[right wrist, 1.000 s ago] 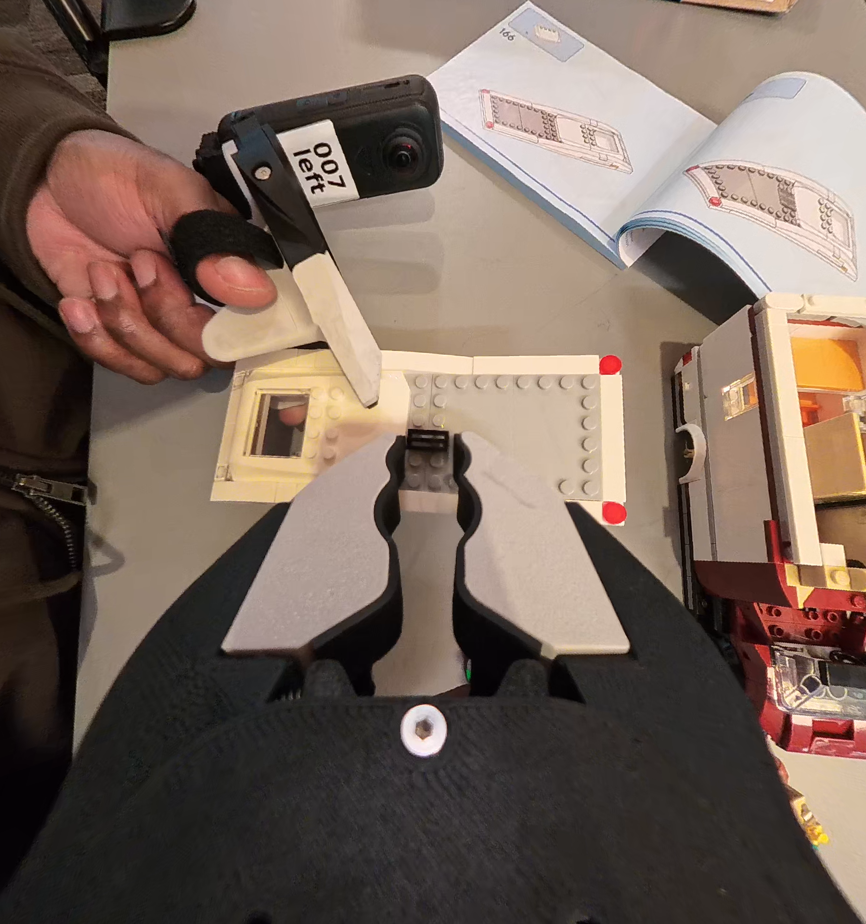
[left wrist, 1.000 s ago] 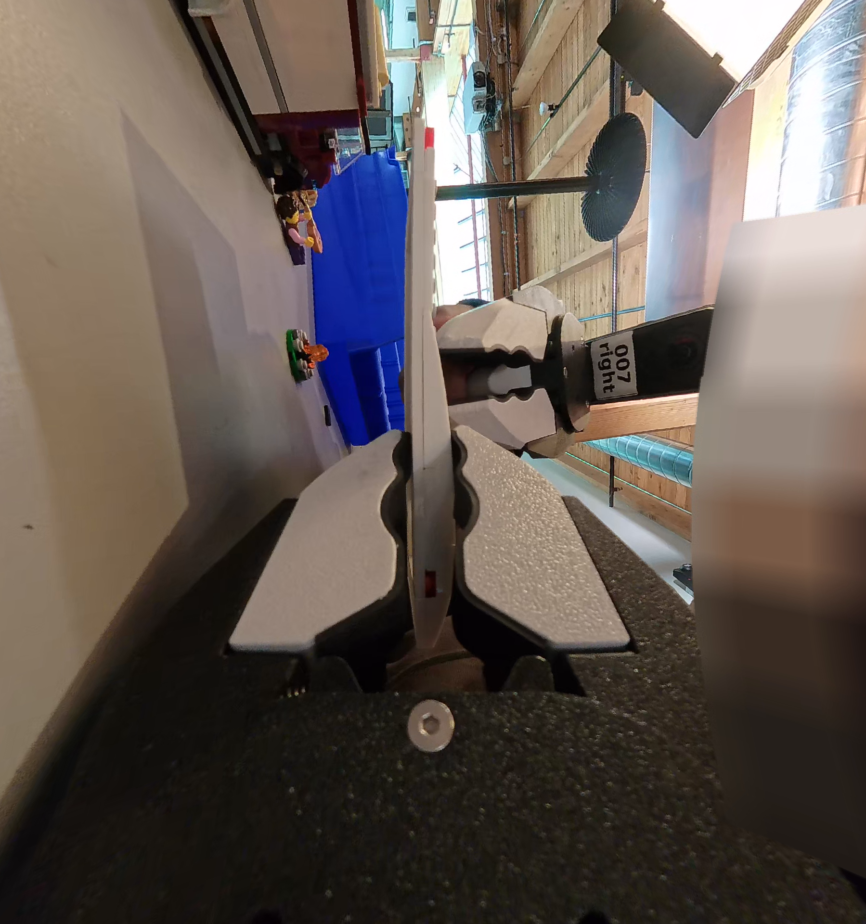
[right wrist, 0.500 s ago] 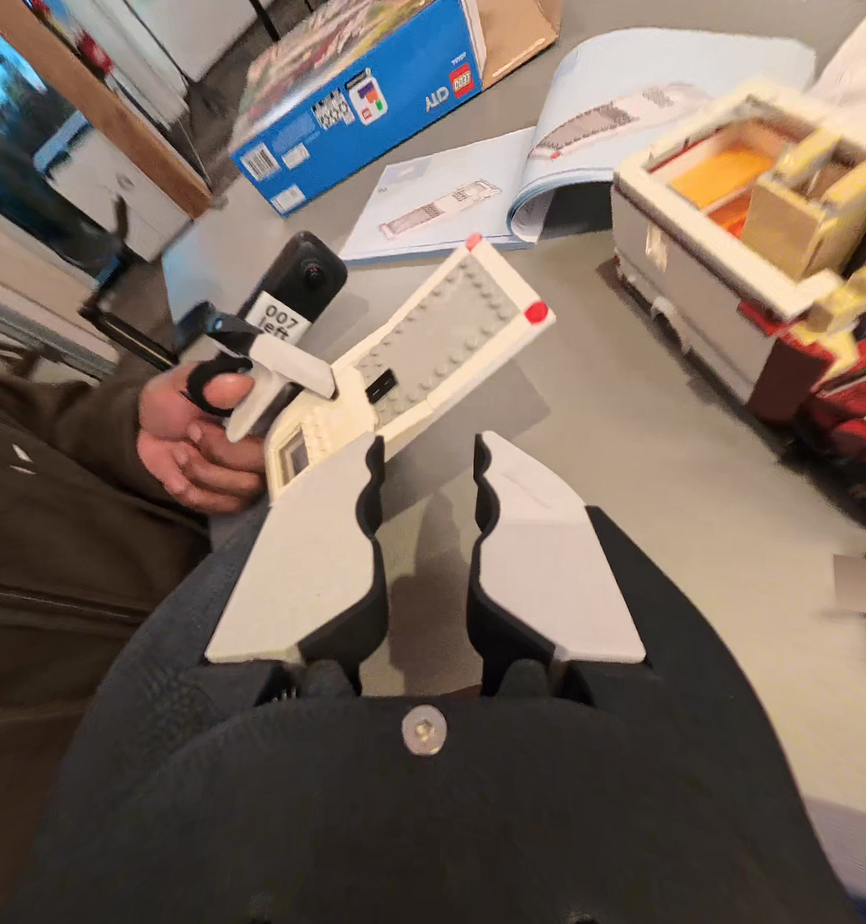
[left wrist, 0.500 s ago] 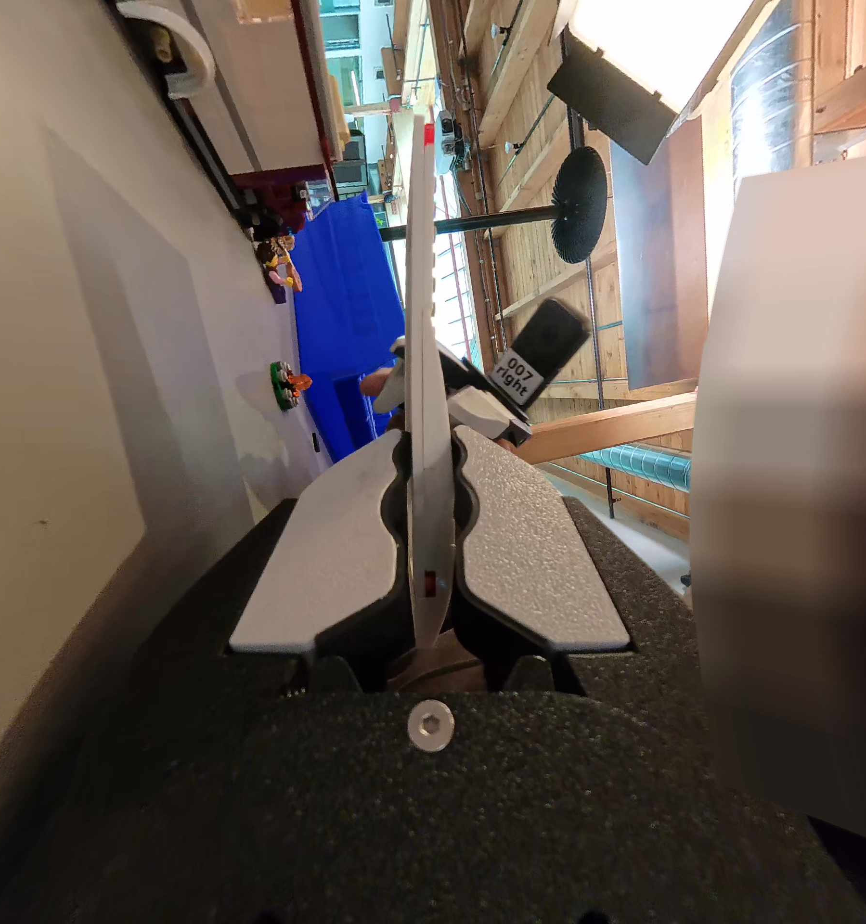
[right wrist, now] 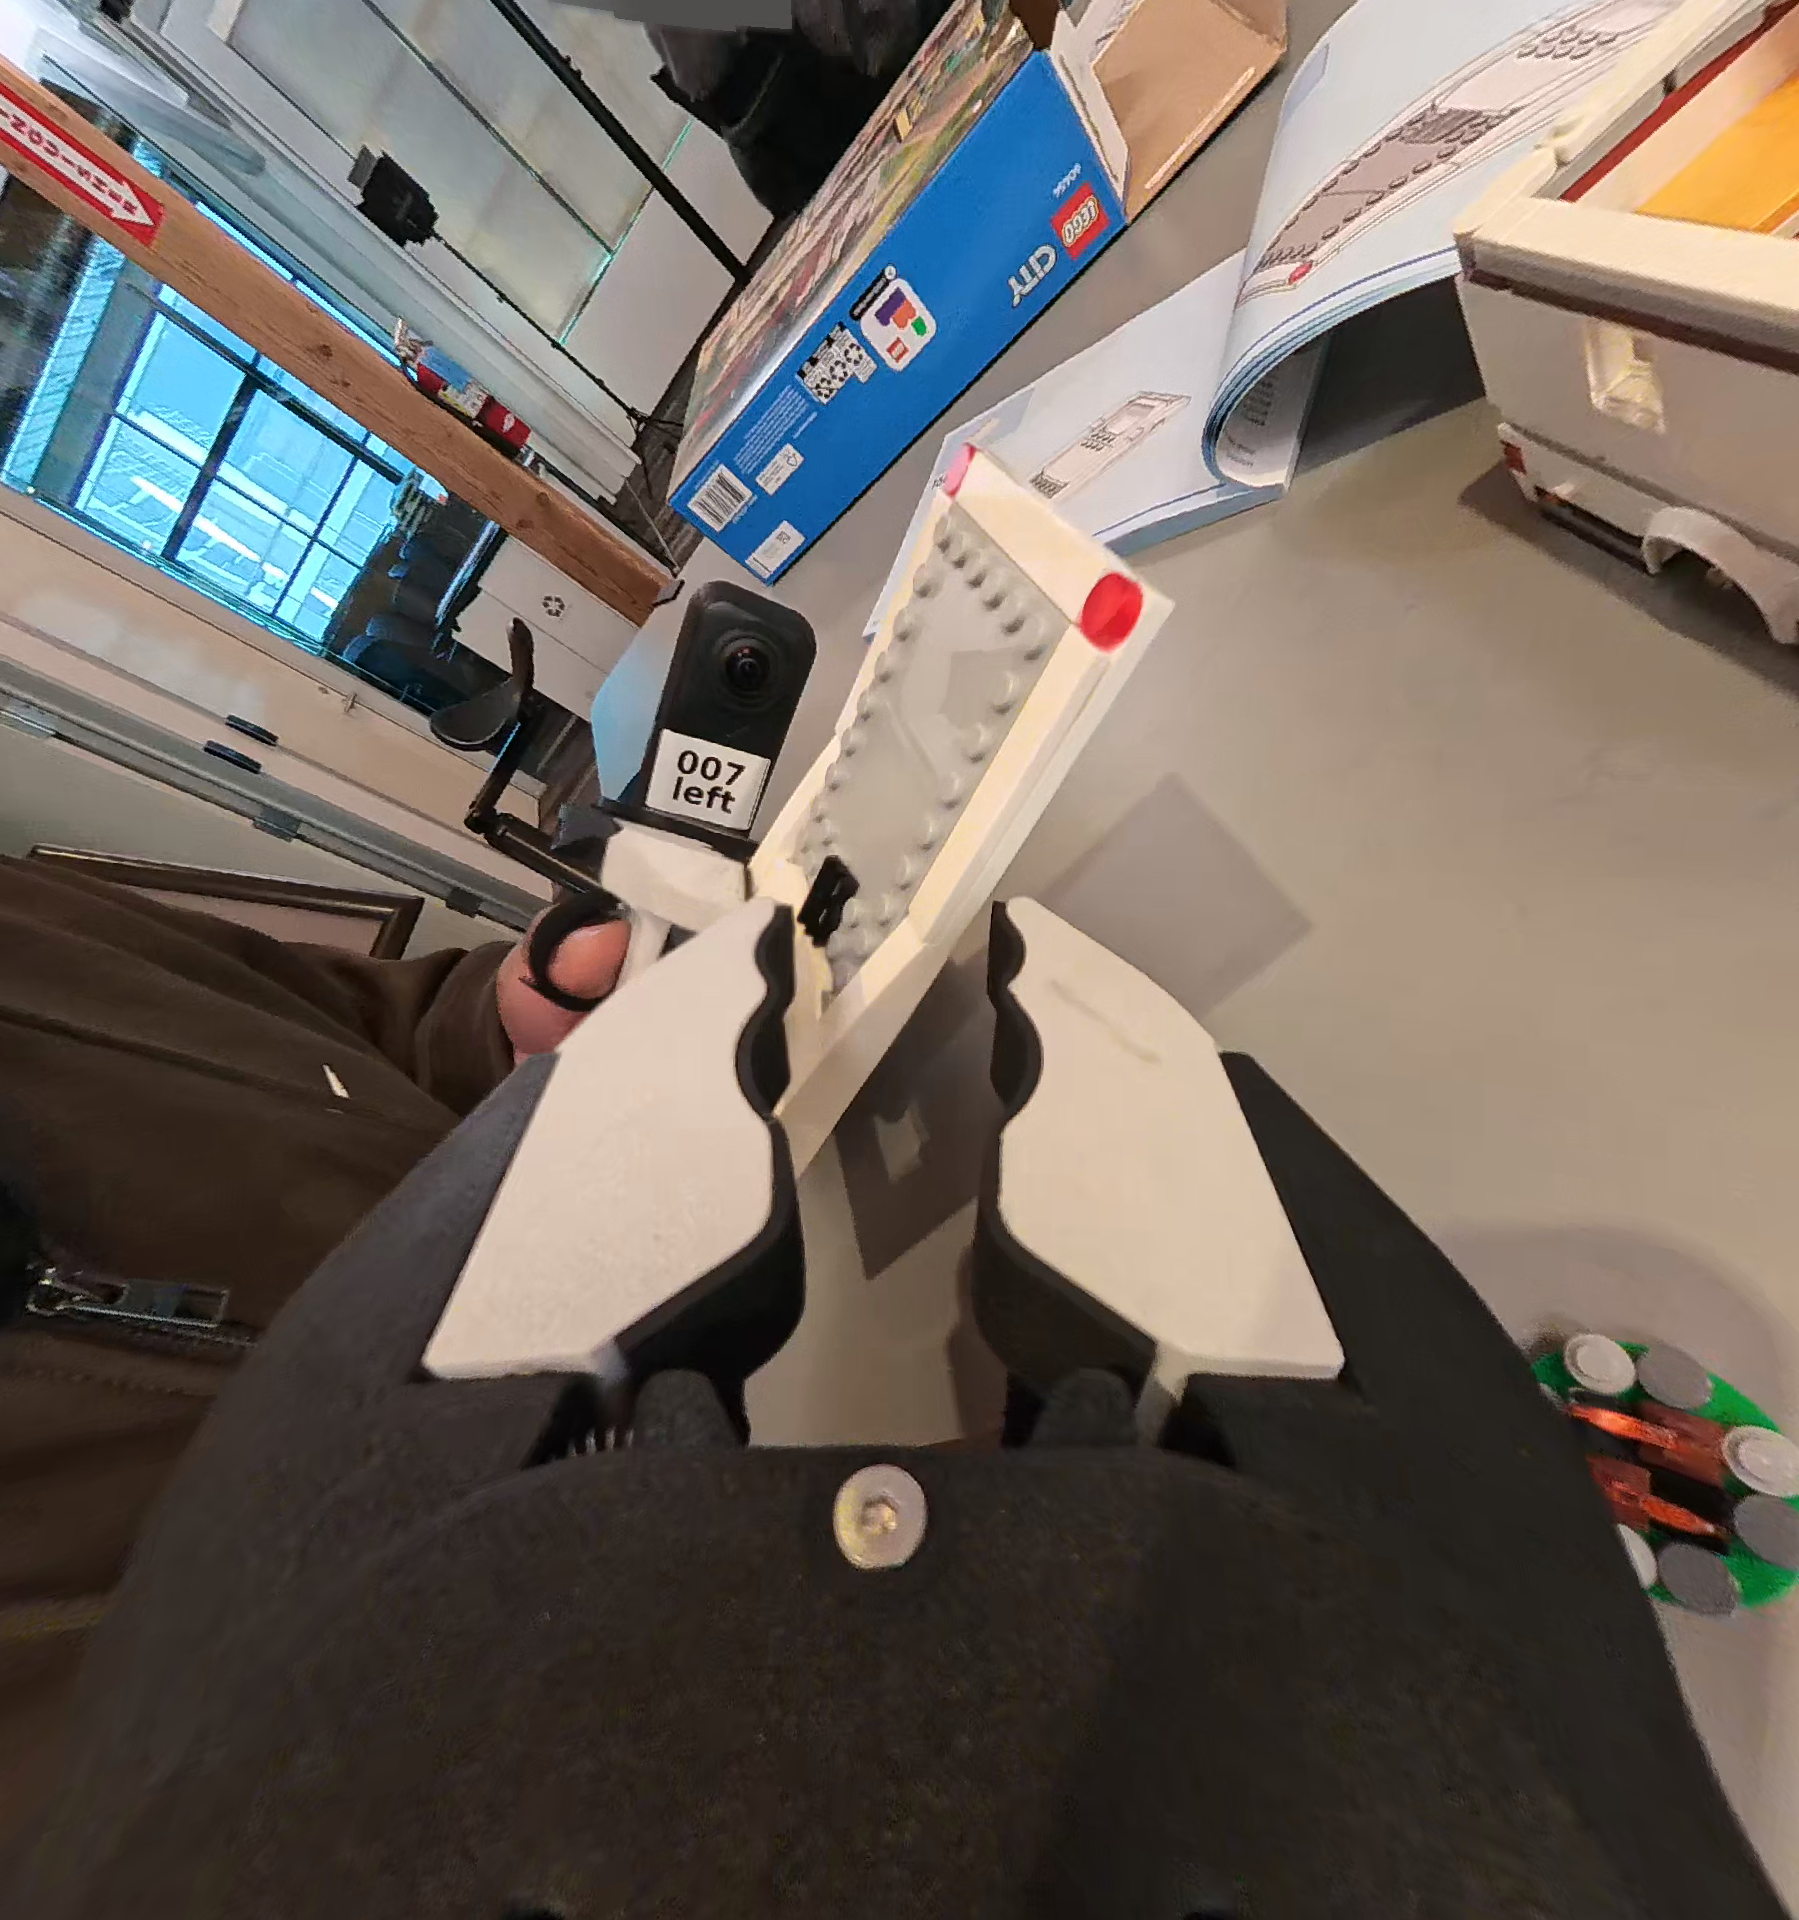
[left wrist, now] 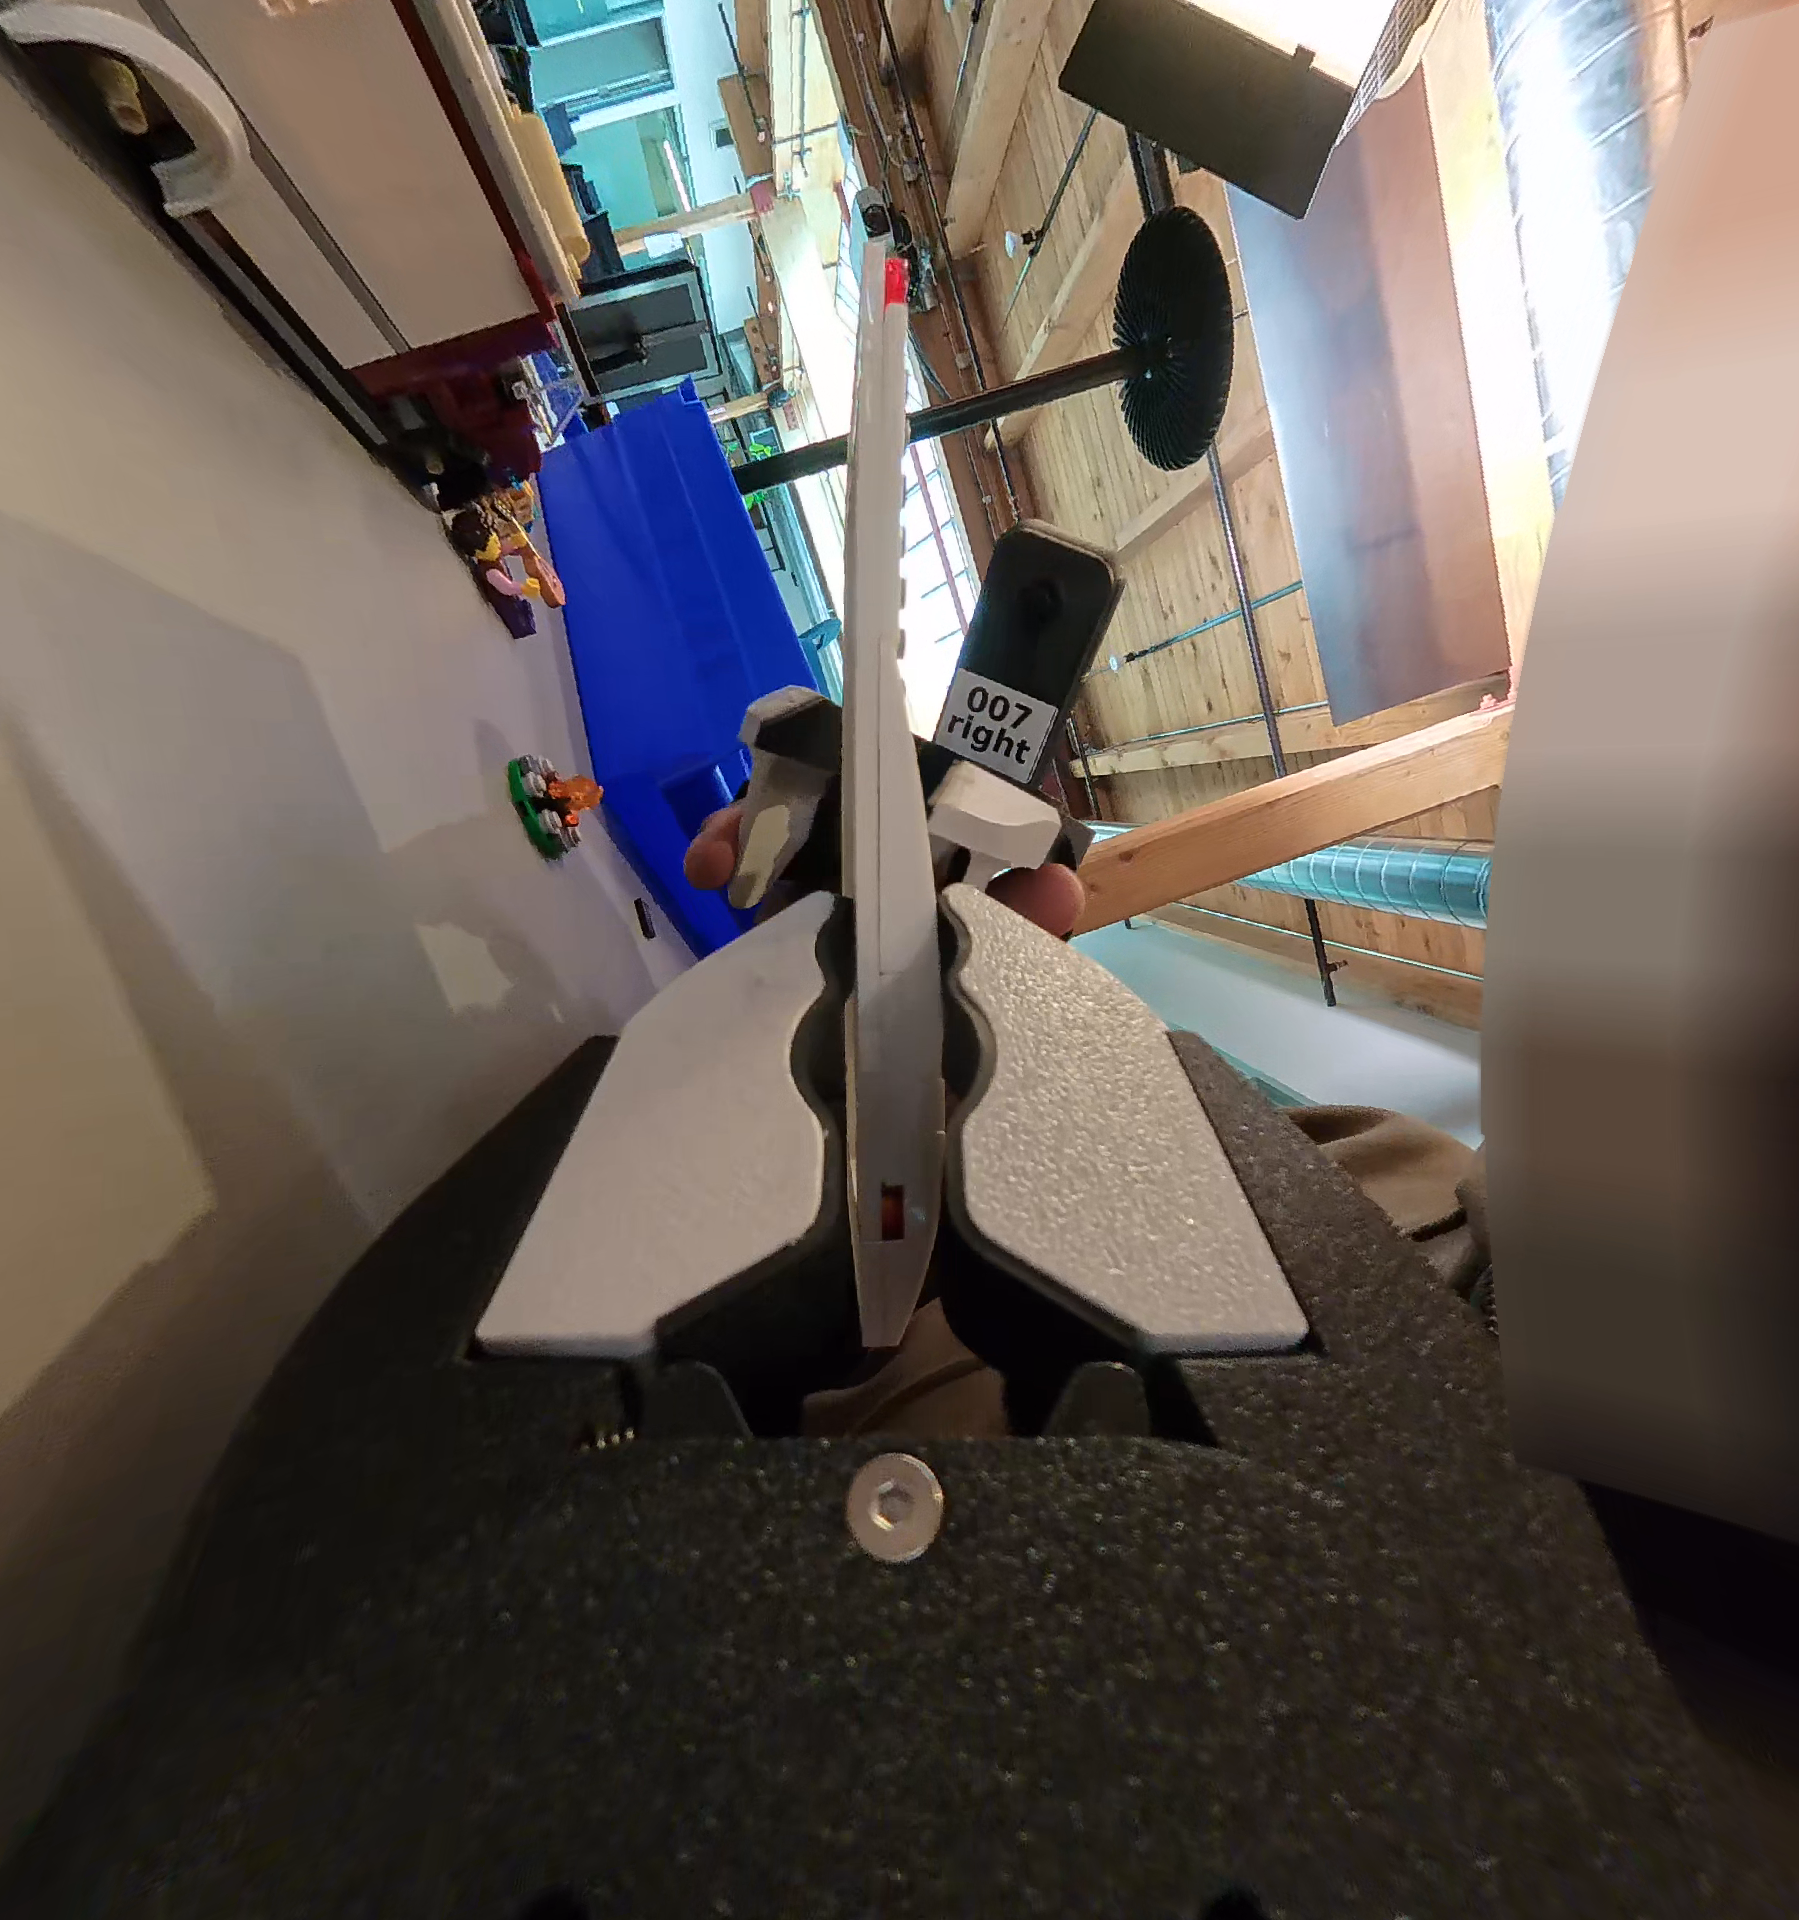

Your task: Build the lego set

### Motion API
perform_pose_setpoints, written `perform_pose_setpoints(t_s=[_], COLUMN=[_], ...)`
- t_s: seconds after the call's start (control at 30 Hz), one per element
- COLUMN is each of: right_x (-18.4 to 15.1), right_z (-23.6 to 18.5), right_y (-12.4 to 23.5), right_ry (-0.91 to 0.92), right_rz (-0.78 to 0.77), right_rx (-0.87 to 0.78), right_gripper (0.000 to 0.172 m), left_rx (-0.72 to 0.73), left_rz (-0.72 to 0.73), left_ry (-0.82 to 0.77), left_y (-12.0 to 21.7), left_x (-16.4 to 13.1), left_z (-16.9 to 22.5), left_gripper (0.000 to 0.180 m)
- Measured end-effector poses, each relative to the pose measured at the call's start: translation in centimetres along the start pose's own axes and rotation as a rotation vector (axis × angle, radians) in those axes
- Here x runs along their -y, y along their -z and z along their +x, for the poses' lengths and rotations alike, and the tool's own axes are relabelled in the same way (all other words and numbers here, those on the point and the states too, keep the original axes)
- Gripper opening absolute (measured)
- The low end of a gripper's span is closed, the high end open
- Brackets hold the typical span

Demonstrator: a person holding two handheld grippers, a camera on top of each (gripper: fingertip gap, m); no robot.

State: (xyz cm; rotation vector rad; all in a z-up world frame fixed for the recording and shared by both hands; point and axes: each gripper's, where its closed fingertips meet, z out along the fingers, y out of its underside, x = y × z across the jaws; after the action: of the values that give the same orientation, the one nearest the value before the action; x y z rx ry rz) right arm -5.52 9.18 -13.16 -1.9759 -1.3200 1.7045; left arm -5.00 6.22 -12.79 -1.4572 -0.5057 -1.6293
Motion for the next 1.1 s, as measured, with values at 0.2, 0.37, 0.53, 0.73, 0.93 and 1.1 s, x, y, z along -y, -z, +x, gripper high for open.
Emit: perform_pose_setpoints(t_s=[0.2,0.37,0.53,0.73,0.93,1.1], right_x=[-0.2,-0.1,-0.1,-0.2,-0.4,-0.3], right_z=[0.0,-0.6,-1.1,-1.6,-1.7,-2.2], right_y=[-0.4,-0.2,0.0,0.2,0.2,0.3], right_ry=[-0.008,0.006,0.013,0.012,0.013,0.027], right_rz=[-0.001,0.012,0.020,0.039,0.047,0.054], right_rx=[0.017,0.055,0.085,0.118,0.118,0.148], right_gripper=[0.031,0.026,0.025,0.023,0.022,0.020], left_rx=[-0.005,-0.014,0.010,0.054,0.097,0.075], left_rz=[-0.010,-0.038,-0.079,-0.106,-0.126,-0.138], left_ry=[0.001,-0.036,-0.132,-0.263,-0.348,-0.349], left_y=[-0.1,-0.2,-0.3,-0.2,-0.3,-0.2], left_x=[-0.2,-0.5,-0.9,-1.1,-1.4,-1.6], left_z=[0.0,0.4,0.7,0.9,0.8,1.1], left_gripper=[0.014,0.014,0.014,0.014,0.014,0.014])
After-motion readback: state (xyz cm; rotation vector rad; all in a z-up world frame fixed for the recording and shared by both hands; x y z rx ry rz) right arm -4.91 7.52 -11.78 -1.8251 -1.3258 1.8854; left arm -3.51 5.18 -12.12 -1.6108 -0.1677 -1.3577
